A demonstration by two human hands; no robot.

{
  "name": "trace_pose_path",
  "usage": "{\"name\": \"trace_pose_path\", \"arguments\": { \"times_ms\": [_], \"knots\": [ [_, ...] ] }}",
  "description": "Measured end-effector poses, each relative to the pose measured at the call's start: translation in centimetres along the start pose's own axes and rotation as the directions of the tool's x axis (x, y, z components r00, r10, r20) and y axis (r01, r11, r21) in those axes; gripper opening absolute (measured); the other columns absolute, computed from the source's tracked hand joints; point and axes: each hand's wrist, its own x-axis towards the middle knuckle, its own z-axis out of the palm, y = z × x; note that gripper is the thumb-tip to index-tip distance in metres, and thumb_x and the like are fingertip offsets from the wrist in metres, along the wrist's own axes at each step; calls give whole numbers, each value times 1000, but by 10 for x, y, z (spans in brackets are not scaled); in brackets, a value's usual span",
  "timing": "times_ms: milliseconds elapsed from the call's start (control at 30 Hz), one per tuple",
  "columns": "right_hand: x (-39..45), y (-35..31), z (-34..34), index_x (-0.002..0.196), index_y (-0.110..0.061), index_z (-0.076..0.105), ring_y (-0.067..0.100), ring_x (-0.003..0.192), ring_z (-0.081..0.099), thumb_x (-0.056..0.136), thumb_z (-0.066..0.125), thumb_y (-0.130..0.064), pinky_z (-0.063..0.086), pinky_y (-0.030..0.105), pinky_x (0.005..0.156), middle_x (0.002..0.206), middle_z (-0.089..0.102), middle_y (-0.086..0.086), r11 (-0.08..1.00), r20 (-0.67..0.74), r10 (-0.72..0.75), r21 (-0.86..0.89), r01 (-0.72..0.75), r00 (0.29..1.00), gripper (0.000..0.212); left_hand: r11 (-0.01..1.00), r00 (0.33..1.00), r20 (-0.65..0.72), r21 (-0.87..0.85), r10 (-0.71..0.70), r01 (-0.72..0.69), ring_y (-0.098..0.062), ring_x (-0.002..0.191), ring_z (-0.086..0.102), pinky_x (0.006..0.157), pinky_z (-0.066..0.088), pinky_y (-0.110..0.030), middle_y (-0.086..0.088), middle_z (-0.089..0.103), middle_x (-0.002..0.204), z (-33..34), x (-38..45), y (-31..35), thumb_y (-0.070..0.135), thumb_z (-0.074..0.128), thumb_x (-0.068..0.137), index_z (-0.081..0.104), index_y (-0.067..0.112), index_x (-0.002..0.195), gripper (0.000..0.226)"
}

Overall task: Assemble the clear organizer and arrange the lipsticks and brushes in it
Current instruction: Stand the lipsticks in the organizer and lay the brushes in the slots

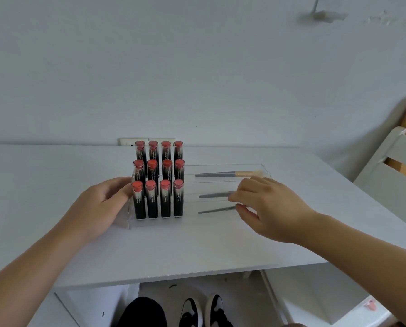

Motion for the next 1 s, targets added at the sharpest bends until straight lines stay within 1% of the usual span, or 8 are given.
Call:
{"name": "trace_pose_path", "arguments": {
  "times_ms": [167, 300, 467, 600, 700, 800, 900, 1000],
  "knots": [
    [-7, 7, 0, 102, -11, 76, 22, 80, 64, 84, 67, 1, 55, 35, 65, 88, 68, 0, 996, -90, 75, 49, -70, 993, 24, 1000, 1000, -5, 3, 2, -2, 37, 96, 47, 82, 36, -15, 54, 60, 98, 0, 0, 0, 72, 46, 84, 60, 78, 95, 18],
    [-15, 26, -4, 95, -8, 76, 20, 77, 66, 83, 62, 11, 57, 42, 63, 86, 69, -1, 969, -221, 238, 125, -215, 946, 27, 1000, 1000, -7, -5, 2, -2, 36, 97, 47, 83, 36, -15, 53, 61, 98, 0, 0, 1, 71, 46, 84, 61, 77, 95, 19],
    [-17, 48, -6, 86, -14, 74, 17, 75, 65, 85, 55, 11, 55, 41, 64, 81, 68, -8, 913, -282, 393, 233, -335, 875, 31, 1000, 1000, -11, -7, -10, 10, 36, 94, 48, 82, 37, -15, 54, 60, 96, 1, 0, 2, 72, 46, 82, 59, 78, 92, 18],
    [-15, 58, 0, 95, -19, 73, 6, 77, 61, 88, 58, 0, 53, 33, 68, 87, 65, -11, 872, -275, 477, 267, -410, 835, 25, 1000, 1000, -12, -23, -11, 11, 35, 95, 49, 82, 37, -15, 52, 62, 97, 0, 0, 1, 73, 47, 80, 61, 77, 93, 19],
    [-13, 62, 9, 105, -29, 67, 1, 83, 60, 92, 58, -14, 48, 22, 70, 94, 63, -16, 760, -217, 624, 392, -518, 751, 22, 1000, 1000, -9, -25, -9, 9, 34, 95, 50, 82, 38, -16, 51, 62, 98, -1, 0, 0, 78, 52, 83, 61, 77, 93, 13],
    [-11, 61, 23, 107, -35, 62, 0, 77, 61, 96, 55, -25, 44, 15, 64, 95, 67, -12, 536, -94, 785, 598, -596, 612, 17, 1000, 1000, -9, -21, -6, 6, 35, 96, 49, 83, 37, -15, 53, 60, 98, -2, 0, 1, 74, 52, 87, 59, 79, 93, 10],
    [-11, 56, 34, 95, -31, 69, 11, 65, 64, 97, 52, -26, 48, 27, 60, 81, 73, -6, 372, -16, 854, 717, -590, 519, 18, 1000, 1000, -18, 0, 6, -6, 34, 98, 49, 83, 37, -14, 54, 60, 100, -2, -1, 2, 66, 49, 91, 59, 79, 94, 16],
    [-15, 55, 35, 89, -31, 76, 14, 62, 63, 98, 53, -24, 52, 34, 61, 76, 74, -1, 322, 12, 855, 772, -548, 519, 26, 1000, 998, -61, -25, -16, 15, 29, 98, 54, 81, 39, -14, 48, 65, 99, -2, -1, 3, 69, 50, 83, 62, 76, 92, 17]
  ]
}}
